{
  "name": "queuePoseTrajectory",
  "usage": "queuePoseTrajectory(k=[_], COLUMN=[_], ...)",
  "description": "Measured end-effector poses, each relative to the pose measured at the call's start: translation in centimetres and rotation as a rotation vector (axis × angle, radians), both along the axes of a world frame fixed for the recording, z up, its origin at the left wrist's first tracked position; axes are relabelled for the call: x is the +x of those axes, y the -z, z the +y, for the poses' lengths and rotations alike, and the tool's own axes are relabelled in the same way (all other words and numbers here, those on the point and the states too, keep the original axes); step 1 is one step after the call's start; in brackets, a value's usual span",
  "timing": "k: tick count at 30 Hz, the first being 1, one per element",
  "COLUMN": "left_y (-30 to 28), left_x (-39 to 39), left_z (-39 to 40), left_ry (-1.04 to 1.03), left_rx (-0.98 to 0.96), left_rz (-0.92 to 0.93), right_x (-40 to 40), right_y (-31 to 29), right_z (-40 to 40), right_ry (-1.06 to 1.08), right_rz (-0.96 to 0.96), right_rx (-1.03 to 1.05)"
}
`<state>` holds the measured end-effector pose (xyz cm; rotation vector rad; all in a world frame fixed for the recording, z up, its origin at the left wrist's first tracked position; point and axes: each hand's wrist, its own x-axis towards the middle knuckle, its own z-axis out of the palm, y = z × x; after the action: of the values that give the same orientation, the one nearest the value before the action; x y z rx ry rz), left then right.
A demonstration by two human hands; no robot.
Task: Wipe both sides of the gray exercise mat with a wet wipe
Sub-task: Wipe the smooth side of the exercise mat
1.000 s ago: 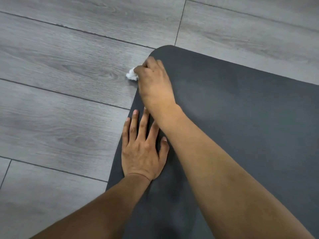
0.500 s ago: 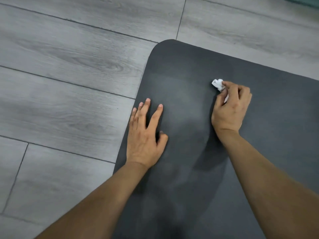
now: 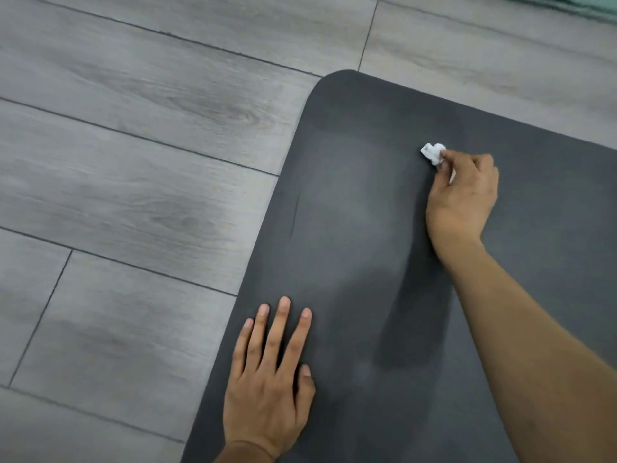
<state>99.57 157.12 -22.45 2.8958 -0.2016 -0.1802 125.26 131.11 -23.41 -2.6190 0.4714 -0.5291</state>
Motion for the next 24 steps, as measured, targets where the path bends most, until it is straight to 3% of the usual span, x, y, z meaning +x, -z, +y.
queuePoseTrajectory(k=[2, 3, 6, 8, 11, 14, 16, 20, 22, 24], left_y=[0.2, 0.4, 0.4, 0.5, 0.7, 0.5, 0.5, 0.7, 0.6, 0.6], left_x=[0.1, 0.1, 0.0, -0.1, 0.0, 0.1, 0.1, 0.0, 0.1, 0.1], left_z=[0.1, 0.2, 0.2, 0.2, 0.4, 0.4, 0.4, 0.3, 0.3, 0.3], left_ry=[0.003, 0.005, -0.012, 0.007, 0.012, 0.015, 0.016, 0.010, 0.014, 0.020], left_rx=[-0.001, 0.004, -0.014, -0.015, -0.011, -0.013, -0.015, -0.008, -0.011, -0.002], left_rz=[-0.006, -0.009, -0.019, -0.026, -0.038, -0.036, -0.040, -0.039, -0.038, -0.033], right_x=[-0.4, -1.1, -4.0, -1.8, 5.4, 8.5, 5.2, -4.1, -1.4, 3.6], right_y=[-1.0, -1.2, -0.9, -0.7, -1.4, -2.0, -2.2, -2.0, -2.4, -2.7], right_z=[3.1, 5.8, 13.9, 14.2, 11.5, 12.0, 14.9, 17.0, 15.0, 12.1], right_ry=[0.030, -0.053, -0.575, -0.766, -0.545, -0.344, -0.423, -0.922, -0.926, -0.732], right_rz=[0.068, 0.061, 0.043, 0.011, 0.074, 0.155, 0.132, 0.127, 0.114, 0.056], right_rx=[-0.001, -0.022, -0.086, -0.158, -0.311, -0.250, -0.184, -0.062, -0.121, -0.210])
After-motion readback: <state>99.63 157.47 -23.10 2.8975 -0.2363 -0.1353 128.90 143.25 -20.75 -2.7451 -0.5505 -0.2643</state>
